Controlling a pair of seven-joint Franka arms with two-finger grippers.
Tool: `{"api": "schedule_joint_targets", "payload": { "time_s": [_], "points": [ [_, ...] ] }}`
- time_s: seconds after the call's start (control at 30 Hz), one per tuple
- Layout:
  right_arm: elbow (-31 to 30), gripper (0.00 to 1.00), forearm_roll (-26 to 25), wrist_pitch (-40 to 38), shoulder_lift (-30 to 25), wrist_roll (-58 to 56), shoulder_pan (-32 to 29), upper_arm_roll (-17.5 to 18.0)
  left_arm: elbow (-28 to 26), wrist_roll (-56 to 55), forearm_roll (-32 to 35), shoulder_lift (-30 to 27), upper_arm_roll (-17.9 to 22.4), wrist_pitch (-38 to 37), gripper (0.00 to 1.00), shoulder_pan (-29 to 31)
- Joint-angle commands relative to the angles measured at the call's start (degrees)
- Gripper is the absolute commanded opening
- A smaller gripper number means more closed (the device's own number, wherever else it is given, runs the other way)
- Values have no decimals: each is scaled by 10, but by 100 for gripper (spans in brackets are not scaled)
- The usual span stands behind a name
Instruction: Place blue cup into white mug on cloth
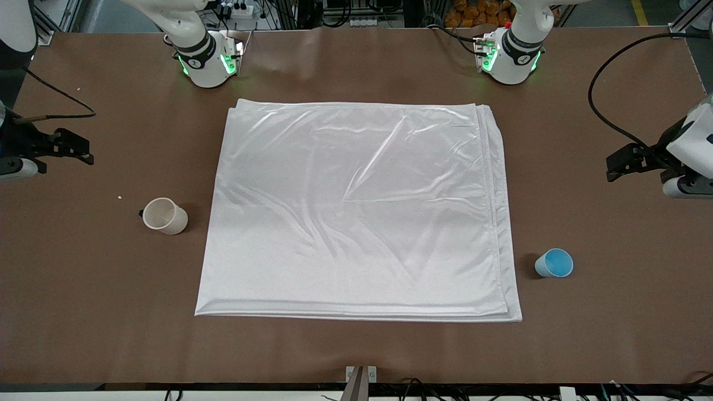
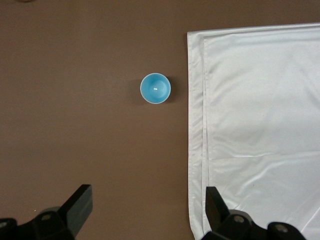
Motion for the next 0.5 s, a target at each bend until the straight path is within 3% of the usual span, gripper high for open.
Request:
{"api": "schedule_joint_targets", "payload": {
  "time_s": [0.0,0.47],
  "points": [
    [-46,100,-5,28,-9,-81,-13,3,7,6,-4,15,-2,-5,100,4],
    [-116,100,-5,101,-1,-260,-28,3,0,1,-7,59,-1,31,100,19]
  ]
}}
